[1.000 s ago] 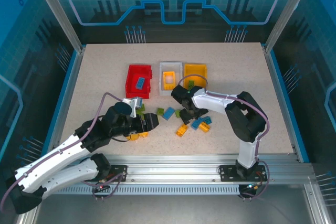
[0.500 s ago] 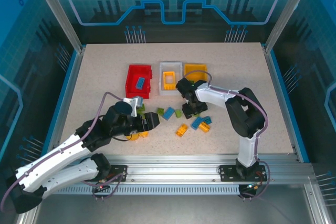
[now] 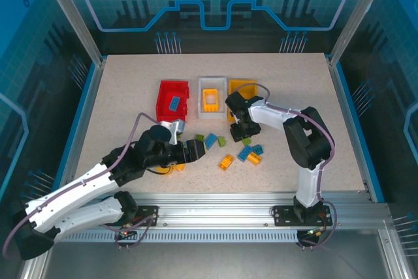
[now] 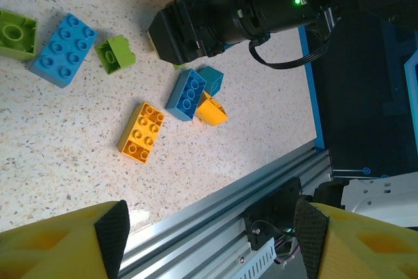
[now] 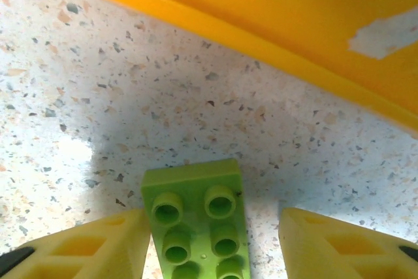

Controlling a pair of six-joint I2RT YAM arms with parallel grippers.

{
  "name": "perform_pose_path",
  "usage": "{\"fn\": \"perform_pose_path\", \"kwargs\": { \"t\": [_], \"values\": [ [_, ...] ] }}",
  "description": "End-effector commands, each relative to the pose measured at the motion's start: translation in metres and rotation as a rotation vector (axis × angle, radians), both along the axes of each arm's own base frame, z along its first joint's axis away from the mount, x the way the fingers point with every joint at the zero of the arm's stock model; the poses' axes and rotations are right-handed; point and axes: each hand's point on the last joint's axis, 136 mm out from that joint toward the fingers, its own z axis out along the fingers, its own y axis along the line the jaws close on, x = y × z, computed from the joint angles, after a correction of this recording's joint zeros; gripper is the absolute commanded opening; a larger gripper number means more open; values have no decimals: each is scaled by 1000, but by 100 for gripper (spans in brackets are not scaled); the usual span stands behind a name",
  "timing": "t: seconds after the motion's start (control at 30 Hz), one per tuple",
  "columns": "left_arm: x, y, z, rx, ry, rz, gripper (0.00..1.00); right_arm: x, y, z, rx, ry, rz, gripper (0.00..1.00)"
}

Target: Sort the legos into containers by color

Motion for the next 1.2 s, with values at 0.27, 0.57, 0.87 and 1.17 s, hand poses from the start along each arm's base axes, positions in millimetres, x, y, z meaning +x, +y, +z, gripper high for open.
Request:
{"fn": "perform_pose_path", "kwargs": {
  "t": [0.27,0.57,0.87,1.17],
  "values": [
    [-12,-22,-21,3,28,-42,72,-13,-5,-20,30,41,-39,40],
    [-8,-23,-21,38,0,-33,72,12,-6,73,90,-244,-56,32],
    [13,-15,4,104,-104,43,71,53,-25,144,155,-392,-226,32],
    [26,-21,21,137,-148,58,71,111,-19,104,100,-313,-390,32]
  ]
}}
